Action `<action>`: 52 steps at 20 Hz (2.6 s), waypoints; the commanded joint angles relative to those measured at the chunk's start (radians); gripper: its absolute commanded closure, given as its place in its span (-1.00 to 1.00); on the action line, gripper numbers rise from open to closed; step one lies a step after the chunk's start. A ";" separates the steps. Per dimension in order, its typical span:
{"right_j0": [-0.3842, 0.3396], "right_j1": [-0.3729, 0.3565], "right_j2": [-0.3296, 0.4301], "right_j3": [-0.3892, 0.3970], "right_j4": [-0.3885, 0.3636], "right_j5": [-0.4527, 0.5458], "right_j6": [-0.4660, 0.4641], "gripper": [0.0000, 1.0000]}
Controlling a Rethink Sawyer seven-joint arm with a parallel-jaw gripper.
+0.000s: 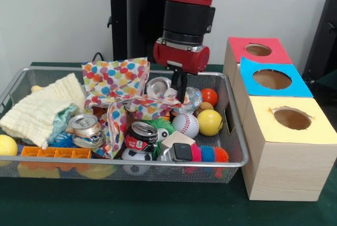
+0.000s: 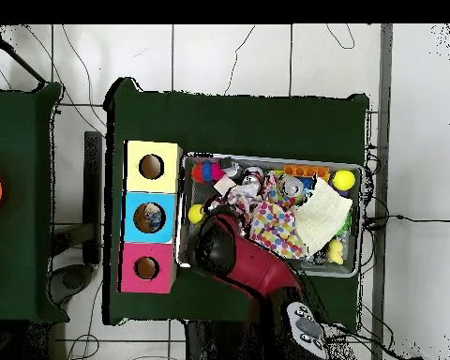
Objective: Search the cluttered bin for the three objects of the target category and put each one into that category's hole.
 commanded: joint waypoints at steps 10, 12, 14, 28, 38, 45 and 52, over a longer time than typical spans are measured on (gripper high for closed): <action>-0.098 0.046 0.119 -0.154 -0.074 0.113 0.048 1.00; -0.106 0.070 0.127 -0.161 -0.086 0.096 0.049 1.00; -0.110 0.089 0.129 -0.173 -0.094 0.096 0.051 1.00; -0.122 0.132 0.133 -0.243 -0.153 0.111 0.048 1.00; -0.110 0.124 0.120 -0.254 -0.190 0.163 0.028 -1.00; -0.133 0.118 0.146 -0.252 -0.215 0.182 0.023 -1.00; -0.082 0.020 0.094 -0.235 -0.183 0.269 0.066 -1.00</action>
